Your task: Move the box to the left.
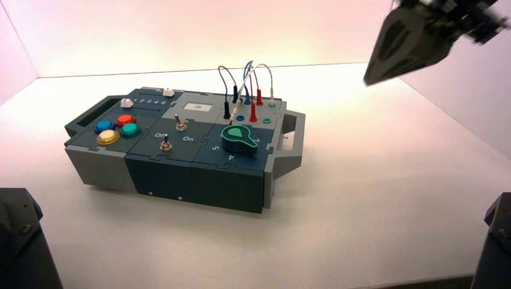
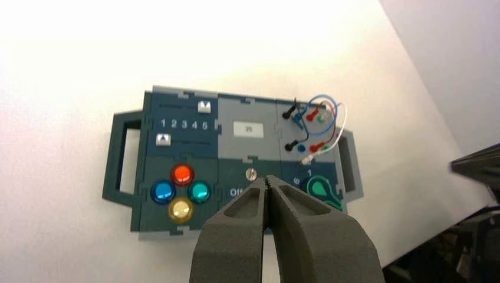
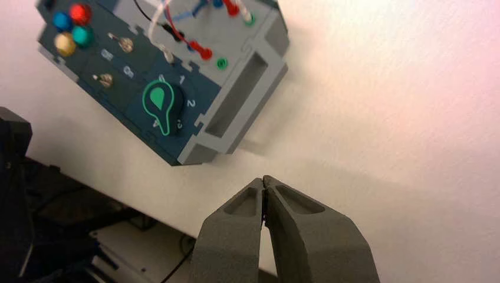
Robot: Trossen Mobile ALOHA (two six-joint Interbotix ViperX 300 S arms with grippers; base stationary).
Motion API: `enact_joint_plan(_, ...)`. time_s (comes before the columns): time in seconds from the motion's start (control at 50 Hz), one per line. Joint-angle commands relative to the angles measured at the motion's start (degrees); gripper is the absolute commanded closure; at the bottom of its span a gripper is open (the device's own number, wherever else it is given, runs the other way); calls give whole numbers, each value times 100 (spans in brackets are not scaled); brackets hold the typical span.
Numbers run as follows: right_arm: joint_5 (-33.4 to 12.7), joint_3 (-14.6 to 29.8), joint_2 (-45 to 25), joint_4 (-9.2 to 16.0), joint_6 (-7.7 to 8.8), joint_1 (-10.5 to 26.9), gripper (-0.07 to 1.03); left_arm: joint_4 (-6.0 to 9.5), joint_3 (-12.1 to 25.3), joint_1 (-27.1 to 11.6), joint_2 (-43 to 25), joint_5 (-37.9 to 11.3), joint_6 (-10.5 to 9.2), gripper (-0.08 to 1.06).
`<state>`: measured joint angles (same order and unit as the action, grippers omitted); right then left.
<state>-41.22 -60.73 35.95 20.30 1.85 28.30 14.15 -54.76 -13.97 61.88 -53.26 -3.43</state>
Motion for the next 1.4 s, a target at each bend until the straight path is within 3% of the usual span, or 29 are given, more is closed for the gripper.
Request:
enact_joint_plan(0.02, 9, 325, -554, 149, 0, 53, 99, 9, 246, 18, -26, 132, 9, 101)
enact_joint_plan(0.22, 53, 554, -1310, 264, -9, 343, 99, 9, 378, 18, -26, 290, 9, 101)
enact_joint_plan(0.7, 589, 694, -2443, 246, 0, 360, 99, 35, 940, 18, 0, 308, 18, 101)
enact_joint_plan(1.14, 940, 1169, -3639, 211, 18, 369, 99, 70, 967, 18, 9, 246, 18, 101)
enact_joint_plan(1.4, 932, 1503, -3876, 272, 9, 527, 99, 79, 949, 9, 53, 193, 18, 101)
